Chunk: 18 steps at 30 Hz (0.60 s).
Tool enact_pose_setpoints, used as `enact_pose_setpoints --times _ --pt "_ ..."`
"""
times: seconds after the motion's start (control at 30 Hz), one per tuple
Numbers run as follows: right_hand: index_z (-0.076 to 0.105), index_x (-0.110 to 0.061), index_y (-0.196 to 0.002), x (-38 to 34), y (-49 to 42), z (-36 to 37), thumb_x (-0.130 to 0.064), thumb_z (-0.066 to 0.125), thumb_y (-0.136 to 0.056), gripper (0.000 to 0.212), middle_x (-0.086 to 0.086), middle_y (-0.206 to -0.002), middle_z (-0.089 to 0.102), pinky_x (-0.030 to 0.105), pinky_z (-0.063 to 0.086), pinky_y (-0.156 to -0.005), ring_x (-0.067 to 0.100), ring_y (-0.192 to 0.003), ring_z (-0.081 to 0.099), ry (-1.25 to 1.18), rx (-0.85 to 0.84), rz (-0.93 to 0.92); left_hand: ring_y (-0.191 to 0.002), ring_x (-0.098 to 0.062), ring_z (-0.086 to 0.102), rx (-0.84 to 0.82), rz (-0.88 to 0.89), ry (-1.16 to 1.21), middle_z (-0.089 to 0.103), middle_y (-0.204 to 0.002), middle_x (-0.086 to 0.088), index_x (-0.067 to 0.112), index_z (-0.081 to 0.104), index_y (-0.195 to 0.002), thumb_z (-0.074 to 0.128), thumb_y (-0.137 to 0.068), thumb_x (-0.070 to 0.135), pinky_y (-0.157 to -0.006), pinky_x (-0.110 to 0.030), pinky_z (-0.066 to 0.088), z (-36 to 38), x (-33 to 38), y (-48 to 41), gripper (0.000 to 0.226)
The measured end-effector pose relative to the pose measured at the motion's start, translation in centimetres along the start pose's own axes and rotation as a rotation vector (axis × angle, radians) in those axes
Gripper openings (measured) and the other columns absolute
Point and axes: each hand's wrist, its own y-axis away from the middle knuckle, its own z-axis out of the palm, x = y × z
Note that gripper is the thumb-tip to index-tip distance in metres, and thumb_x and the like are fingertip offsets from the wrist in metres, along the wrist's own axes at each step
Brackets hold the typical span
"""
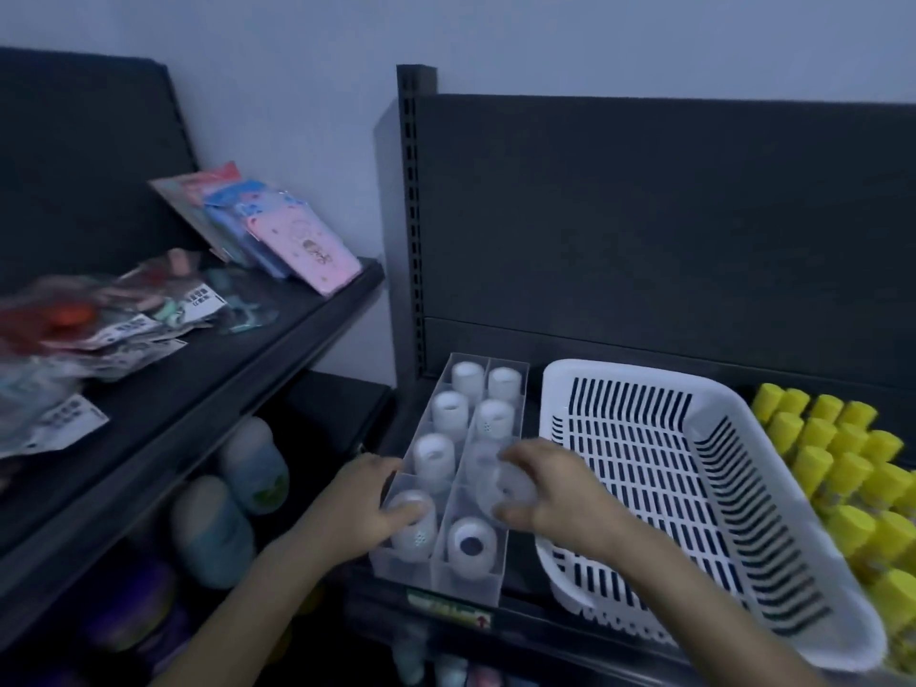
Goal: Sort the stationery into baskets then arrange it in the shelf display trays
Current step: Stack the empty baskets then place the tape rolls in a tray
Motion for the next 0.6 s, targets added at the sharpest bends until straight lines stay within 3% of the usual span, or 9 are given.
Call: enact_pose_setpoints --times 0.07,0.17,0.23,0.43,0.5,0.6 --pt "0.045 -0.019 -0.135 -0.7 -0.8 1.4 -0.03 0.07 -0.078 0.063 0.002 -0.134 0.045 0.023 0.038 -0.098 0.019 -0.121 0.047 0.084 -0.085 -0.035 -0.102 -0.01 0.055 0.018 -0.087 0.025 0.057 -0.112 0.0 0.009 0.048 -0.133 0.057 -0.087 0.038 -0.082 -0.016 0.039 0.3 -0.6 0.4 0.054" --pt "0.045 -0.019 -0.135 -1.3 -1.3 2.9 -0.028 0.069 -0.079 0.062 0.004 -0.134 0.046 0.032 0.041 -0.101 0.022 -0.123 0.045 0.23 -0.17 -0.055 -0.067 -0.007 0.05 0.063 -0.102 0.077 0.052 -0.073 0.005 0.007 0.058 -0.119 0.053 -0.092 0.017 -0.069 -0.024 0.045 1.2 -0.8 0.3 0.029" --pt "0.045 -0.018 -0.134 -1.3 -1.4 3.4 -0.028 0.069 -0.078 0.061 0.006 -0.132 0.049 0.036 0.042 -0.1 0.023 -0.123 0.044 0.32 -0.186 -0.062 -0.06 -0.011 0.046 0.055 -0.119 0.044 0.046 -0.064 0.004 0.01 0.061 -0.103 0.053 -0.09 0.015 -0.074 -0.036 0.049 1.4 -0.9 0.1 0.016" --pt "0.047 -0.015 -0.133 -1.2 -1.4 3.9 -0.028 0.067 -0.08 0.058 0.008 -0.131 0.052 0.035 0.039 -0.101 0.026 -0.12 0.045 0.429 -0.173 -0.059 -0.069 -0.015 0.053 0.065 -0.125 0.078 0.048 -0.064 0.006 0.004 0.061 -0.108 0.055 -0.089 0.017 -0.071 -0.03 0.046 1.7 -1.2 -0.7 0.024" --pt "0.047 -0.014 -0.132 -1.2 -1.4 4.1 -0.027 0.066 -0.08 0.057 0.009 -0.13 0.052 0.035 0.04 -0.101 0.027 -0.119 0.046 0.441 -0.178 -0.065 -0.066 -0.017 0.053 0.049 -0.134 0.06 0.05 -0.066 0.002 0.009 0.058 -0.088 0.056 -0.087 0.019 -0.068 -0.035 0.049 1.6 -1.2 -0.9 0.01" --pt "0.047 -0.014 -0.133 -1.1 -1.5 4.3 -0.028 0.066 -0.08 0.057 0.009 -0.129 0.052 0.035 0.039 -0.1 0.027 -0.119 0.046 0.46 -0.177 -0.076 -0.059 -0.013 0.046 0.044 -0.155 0.037 0.048 -0.064 0.001 0.003 0.052 -0.074 0.057 -0.085 0.02 -0.058 -0.03 0.04 1.6 -1.3 -1.5 0.02"
